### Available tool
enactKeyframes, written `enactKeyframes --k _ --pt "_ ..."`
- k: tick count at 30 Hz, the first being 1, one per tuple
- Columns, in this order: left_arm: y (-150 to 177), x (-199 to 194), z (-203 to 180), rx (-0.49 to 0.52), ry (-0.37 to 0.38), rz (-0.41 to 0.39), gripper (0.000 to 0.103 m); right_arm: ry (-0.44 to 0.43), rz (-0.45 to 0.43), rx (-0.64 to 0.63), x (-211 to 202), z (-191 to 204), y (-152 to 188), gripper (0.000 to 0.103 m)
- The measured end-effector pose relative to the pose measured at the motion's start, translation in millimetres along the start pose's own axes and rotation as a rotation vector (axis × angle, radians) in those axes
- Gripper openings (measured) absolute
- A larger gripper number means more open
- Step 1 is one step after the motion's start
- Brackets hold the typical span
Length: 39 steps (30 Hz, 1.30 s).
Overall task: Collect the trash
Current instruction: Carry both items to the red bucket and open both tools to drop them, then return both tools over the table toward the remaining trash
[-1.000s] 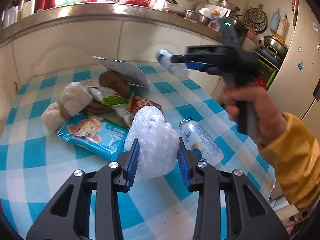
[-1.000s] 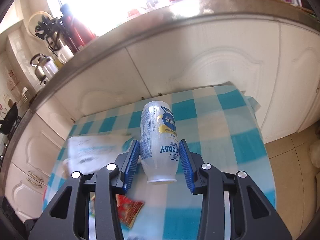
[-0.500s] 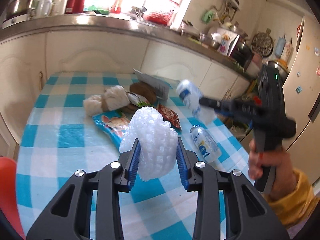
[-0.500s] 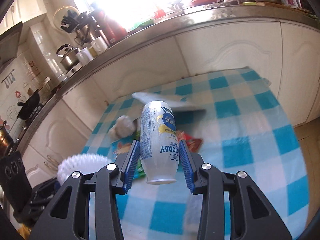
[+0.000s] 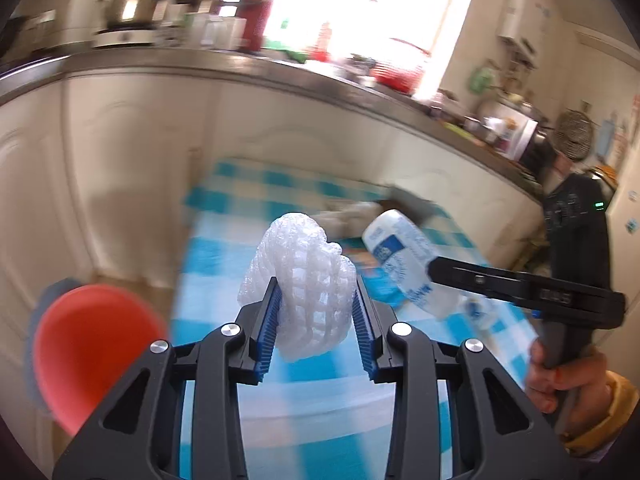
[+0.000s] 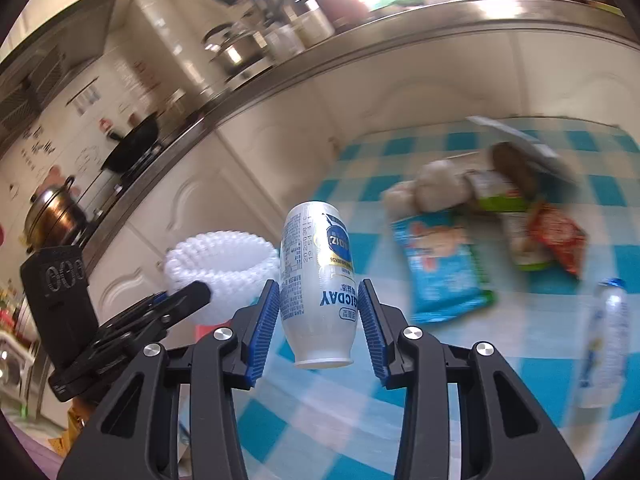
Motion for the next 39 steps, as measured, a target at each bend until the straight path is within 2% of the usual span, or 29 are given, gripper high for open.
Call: enactKeyframes --k 5,8,13,18,21,23,24,25,28,35,39 --pt "14.9 -18.4 75.9 -0.093 -0.192 0.002 0.037 -0.068 0.091 -0.108 47.6 61.1 -3.6 0.042" --pt "27.4 -22.9 119.3 -0.156 -0.283 0.021 0.037 -0.097 0.140 -0.159 76.5 92.2 -3.5 0.043" --pt "45.8 -22.0 168.1 -0.241 -0.357 0.052 0.037 -0.121 0.223 -0.239 122.8 133.4 1.0 0.043" --pt "56.0 -10.8 192.4 -0.277 -0.375 0.085 0.038 -0.118 0.282 -0.278 158.9 156.5 12.1 0.043" --pt "62.5 -5.0 198.9 -0.296 -0.387 0.102 0.043 -0.118 0.301 -0.277 171.2 158.0 14.6 0.045" --pt "67.9 -0.9 203.5 -0.309 -0.385 0.110 0.054 -0.122 0.284 -0.263 171.7 158.0 14.0 0.062" --pt "70.7 -0.8 206.3 -0.315 -0.382 0.106 0.060 -0.122 0.273 -0.254 169.7 155.7 13.0 0.065" --pt "71.2 -2.7 207.3 -0.324 -0.389 0.097 0.072 -0.123 0.263 -0.246 167.2 153.8 12.5 0.067" --pt "68.0 -13.0 210.6 -0.328 -0.421 0.058 0.078 -0.098 0.207 -0.220 152.7 144.4 5.7 0.081" --pt "41.2 -39.5 183.3 -0.235 -0.429 -0.026 0.094 0.012 0.044 -0.182 84.6 97.6 -9.6 0.088" --pt "22.2 -43.1 147.4 -0.141 -0.404 -0.058 0.096 0.092 -0.050 -0.132 36.9 61.6 -9.5 0.088"
Point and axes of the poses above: each gripper's, at about its wrist camera, not at the fingertips, and x roughly the way its jaws point, z to its left, y to its underside, the point moved 7 cm from there along x, roughly the way its jaws point, and after that the axes turned 3 degrees about z, right-handed, at the moved point
